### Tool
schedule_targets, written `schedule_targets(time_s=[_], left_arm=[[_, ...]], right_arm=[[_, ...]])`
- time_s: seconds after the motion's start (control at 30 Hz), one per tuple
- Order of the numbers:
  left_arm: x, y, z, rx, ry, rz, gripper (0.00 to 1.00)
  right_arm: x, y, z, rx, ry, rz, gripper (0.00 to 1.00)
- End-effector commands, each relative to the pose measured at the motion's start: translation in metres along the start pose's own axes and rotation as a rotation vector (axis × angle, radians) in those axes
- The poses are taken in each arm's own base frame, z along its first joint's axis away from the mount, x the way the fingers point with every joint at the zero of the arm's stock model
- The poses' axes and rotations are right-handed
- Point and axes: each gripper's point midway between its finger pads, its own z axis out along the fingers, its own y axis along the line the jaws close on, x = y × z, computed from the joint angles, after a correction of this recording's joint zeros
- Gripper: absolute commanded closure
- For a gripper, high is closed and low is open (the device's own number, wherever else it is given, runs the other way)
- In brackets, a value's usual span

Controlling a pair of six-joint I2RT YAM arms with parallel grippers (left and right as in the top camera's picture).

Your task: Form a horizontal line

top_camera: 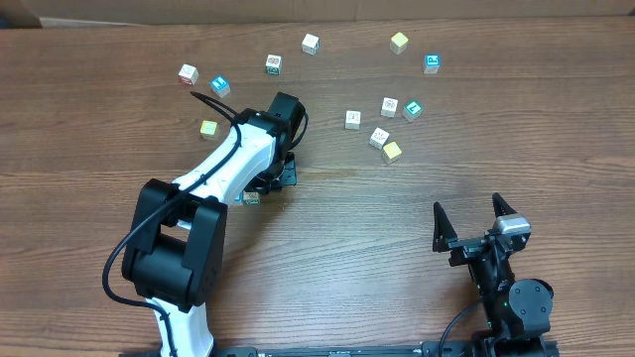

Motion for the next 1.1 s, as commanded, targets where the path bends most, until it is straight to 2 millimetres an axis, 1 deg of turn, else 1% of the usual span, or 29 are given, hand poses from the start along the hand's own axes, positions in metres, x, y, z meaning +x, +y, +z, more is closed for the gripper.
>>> schedule_targets(time_s=[0.0,0.17,0.37,0.53,0.73,0.87,1.0,1.07], left_arm=[[0.000,0.002,0.001,-0.018,-0.004,0.045,0.96],[0.005,0.005,0.005,-0.032,0.009,0.054,0.96],[0.006,0.005,0.005,-0.034,0.011,0.054,0.96],[0.011,0.008,0.005,-0.044,0.030,0.057,0.96],[0.012,0.010,0.005,-0.051,0.033,0.055,0.96],[0.012,0.020,0.005,-0.105,0.027,0.025,0.96],[0.011,0.020,0.005,-0.107,0.024,0.015,0.95],[0.011,0.020,0.005,-0.108,0.023,0.010,0.96]], right_arm=[[0.001,0.001,0.000,-0.001,-0.008,-0.005,0.00],[0.001,0.001,0.000,-0.001,-0.008,-0.005,0.00],[0.001,0.000,0.000,-0.001,-0.008,-0.005,0.00],[0.001,0.001,0.000,-0.001,-0.008,-0.005,0.00],[0.001,0.001,0.000,-0.001,-0.008,-0.005,0.00],[0.001,0.001,0.000,-0.001,-0.008,-0.005,0.00],[0.001,0.001,0.000,-0.001,-0.008,-0.005,0.00],[0.001,0.001,0.000,-0.001,-0.008,-0.005,0.00]])
